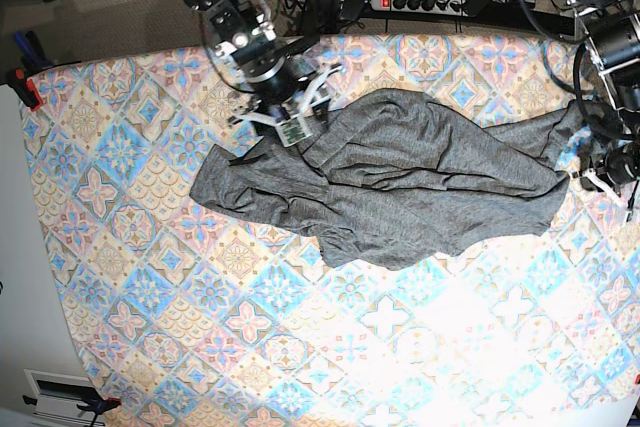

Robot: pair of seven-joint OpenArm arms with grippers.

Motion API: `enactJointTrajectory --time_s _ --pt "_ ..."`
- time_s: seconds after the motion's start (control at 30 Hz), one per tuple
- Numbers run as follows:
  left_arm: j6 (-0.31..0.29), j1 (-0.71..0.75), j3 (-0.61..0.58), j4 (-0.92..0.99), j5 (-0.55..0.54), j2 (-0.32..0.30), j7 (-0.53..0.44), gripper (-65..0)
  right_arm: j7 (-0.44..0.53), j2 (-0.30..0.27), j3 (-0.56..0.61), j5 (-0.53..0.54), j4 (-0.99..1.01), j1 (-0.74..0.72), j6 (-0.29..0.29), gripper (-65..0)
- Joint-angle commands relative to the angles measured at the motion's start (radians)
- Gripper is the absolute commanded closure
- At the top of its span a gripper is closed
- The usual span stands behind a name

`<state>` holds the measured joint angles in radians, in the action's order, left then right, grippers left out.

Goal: Layout the t-shirt on the table in an organized manner, then fold the t-shirt properly
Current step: 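Grasp the shirt edges with both grippers and smooth it outward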

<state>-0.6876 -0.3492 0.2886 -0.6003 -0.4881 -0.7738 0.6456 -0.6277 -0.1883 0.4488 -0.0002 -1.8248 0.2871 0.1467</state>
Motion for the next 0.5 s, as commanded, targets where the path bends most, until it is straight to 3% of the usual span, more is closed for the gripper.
enactJointTrajectory --time_s 0.0,0.2,0.3,0.47 --pt "-0.011 -0.003 0.007 -0.074 -0.036 -0.039 0.019 0.0 0.021 0.002 -0.017 0.001 -0.02 -0.006 -0.002 -29.3" --pt "-0.011 0.164 0.007 -0.473 -0.258 -0.039 0.121 0.0 0.021 0.002 -0.087 0.001 -0.014 -0.006 -0.002 -29.3" --pt "-0.011 0.226 0.005 -0.64 -0.297 -0.031 0.144 0.0 0.021 0.002 -0.087 0.001 -0.011 -0.007 -0.002 -29.3" --pt "-0.011 0.263 0.034 -0.792 -0.295 0.053 0.148 0.0 0.021 0.002 -0.084 0.001 0.004 -0.007 -0.002 -29.3"
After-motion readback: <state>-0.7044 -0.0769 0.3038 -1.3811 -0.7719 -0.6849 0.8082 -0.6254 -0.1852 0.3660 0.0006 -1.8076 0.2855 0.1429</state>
